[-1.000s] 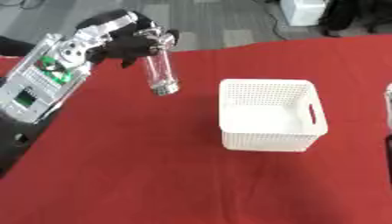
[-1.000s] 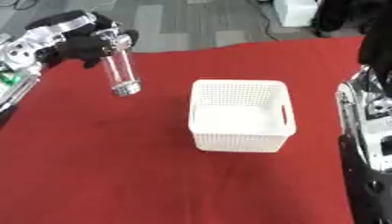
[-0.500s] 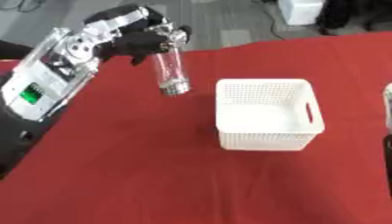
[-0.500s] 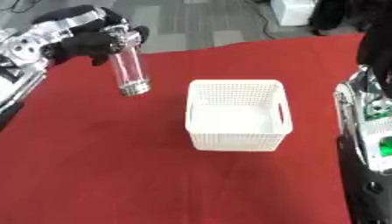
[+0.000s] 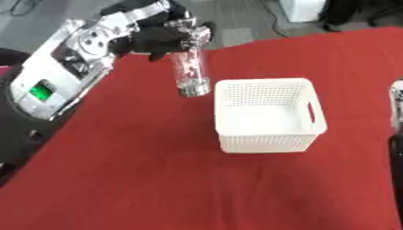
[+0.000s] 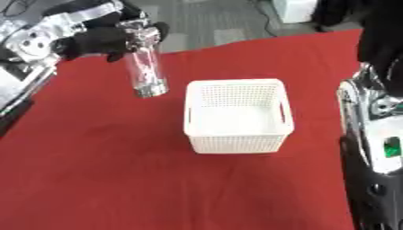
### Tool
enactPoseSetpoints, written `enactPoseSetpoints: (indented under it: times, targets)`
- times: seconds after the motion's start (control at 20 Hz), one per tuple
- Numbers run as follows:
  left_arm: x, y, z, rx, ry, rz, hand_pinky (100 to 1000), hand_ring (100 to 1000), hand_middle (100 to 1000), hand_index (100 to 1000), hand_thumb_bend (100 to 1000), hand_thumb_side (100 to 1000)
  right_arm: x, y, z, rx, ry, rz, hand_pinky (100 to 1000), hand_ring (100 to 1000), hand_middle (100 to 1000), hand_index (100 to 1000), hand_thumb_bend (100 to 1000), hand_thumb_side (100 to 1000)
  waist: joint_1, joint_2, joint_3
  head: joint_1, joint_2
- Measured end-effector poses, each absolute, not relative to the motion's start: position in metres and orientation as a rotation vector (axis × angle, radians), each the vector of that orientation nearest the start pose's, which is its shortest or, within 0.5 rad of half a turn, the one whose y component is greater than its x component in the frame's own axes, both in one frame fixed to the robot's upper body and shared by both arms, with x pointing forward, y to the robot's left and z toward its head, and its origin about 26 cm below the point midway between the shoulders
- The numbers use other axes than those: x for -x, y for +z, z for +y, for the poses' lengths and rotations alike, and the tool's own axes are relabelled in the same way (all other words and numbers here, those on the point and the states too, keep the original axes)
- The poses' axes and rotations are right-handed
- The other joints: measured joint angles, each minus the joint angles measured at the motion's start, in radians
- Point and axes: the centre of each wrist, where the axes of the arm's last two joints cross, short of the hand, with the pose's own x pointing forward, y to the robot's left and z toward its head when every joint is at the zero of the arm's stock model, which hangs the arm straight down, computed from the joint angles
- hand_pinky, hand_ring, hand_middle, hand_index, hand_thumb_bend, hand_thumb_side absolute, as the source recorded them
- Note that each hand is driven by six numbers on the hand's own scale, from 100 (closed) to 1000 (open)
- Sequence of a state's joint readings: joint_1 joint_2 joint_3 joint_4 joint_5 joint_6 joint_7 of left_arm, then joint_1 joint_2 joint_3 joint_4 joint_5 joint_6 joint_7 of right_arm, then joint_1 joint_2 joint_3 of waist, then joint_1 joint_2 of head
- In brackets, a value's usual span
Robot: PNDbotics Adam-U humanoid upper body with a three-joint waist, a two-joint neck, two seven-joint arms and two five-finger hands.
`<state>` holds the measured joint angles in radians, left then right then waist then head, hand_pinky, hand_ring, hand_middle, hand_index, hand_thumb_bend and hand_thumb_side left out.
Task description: Pick up objects on the table and place them in the box.
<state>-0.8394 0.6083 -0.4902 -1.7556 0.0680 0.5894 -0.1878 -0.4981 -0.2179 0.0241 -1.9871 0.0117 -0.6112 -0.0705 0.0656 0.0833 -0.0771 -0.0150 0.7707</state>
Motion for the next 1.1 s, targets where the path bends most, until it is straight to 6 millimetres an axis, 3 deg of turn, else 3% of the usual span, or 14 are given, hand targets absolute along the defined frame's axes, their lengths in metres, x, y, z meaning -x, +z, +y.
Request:
enactPoseSetpoints:
  times: [0.6, 1.1]
  targets:
    - [-0.342, 0.268, 0.138, -0.381, -1.103, -1.901, 100, 100, 100, 181, 100, 672, -0.314, 0.251, -0.206, 0.174, -0.331, 3.163, 324, 334, 325, 508, 100, 971, 0.007, 0.017, -0.020, 0.016, 0.000]
    - [-0.346, 0.238, 0.117, -0.369, -1.187, -1.983, 100, 100, 100, 176, 100, 671, -0.314, 0.252, -0.199, 0.236, -0.376, 3.157, 319, 330, 322, 510, 100, 978, 0.009, 0.027, -0.034, 0.016, 0.000]
